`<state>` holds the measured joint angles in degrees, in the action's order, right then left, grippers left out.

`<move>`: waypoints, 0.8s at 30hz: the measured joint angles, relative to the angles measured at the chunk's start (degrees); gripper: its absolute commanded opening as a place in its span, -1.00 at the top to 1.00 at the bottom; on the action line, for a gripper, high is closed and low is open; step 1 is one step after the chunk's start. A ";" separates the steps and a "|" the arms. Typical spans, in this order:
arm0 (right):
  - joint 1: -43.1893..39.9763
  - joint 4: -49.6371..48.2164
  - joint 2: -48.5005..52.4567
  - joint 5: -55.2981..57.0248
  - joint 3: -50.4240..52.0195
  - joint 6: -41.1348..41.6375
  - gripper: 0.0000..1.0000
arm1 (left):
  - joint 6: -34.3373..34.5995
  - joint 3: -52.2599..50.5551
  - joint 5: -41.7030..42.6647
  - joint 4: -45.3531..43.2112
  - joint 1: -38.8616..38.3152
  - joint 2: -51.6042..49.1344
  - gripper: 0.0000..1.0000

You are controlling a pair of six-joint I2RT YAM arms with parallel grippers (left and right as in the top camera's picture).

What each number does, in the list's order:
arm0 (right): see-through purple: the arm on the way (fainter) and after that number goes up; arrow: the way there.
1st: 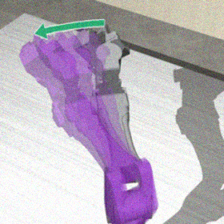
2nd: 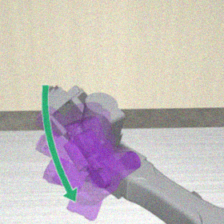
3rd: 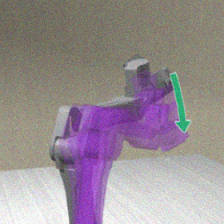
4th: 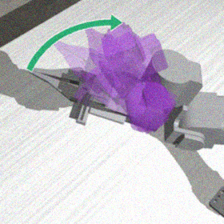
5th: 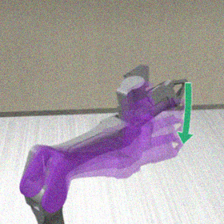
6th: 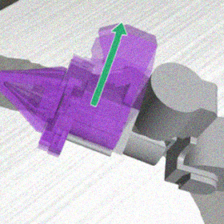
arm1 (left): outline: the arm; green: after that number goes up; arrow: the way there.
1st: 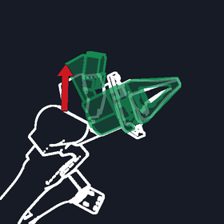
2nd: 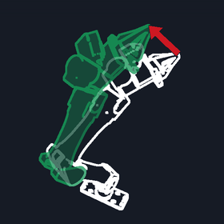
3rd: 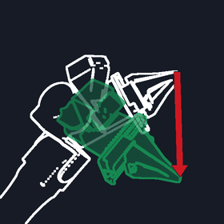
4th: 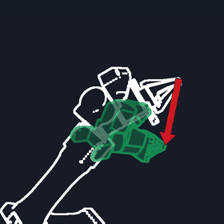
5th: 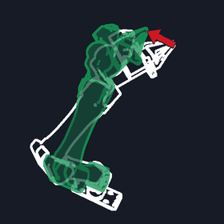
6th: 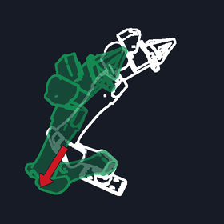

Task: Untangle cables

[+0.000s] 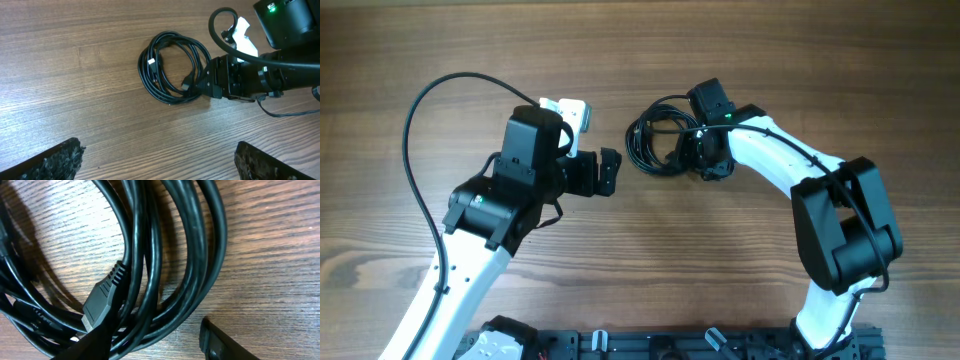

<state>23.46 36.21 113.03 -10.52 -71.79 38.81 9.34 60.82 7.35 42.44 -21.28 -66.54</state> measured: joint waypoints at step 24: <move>0.37 9.16 -0.63 5.03 -6.47 11.02 -0.98 | 0.00 0.00 0.00 0.02 -0.02 0.00 -1.00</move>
<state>23.83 45.36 112.40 -5.50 -78.26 49.82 9.34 60.82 7.35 42.46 -21.30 -66.54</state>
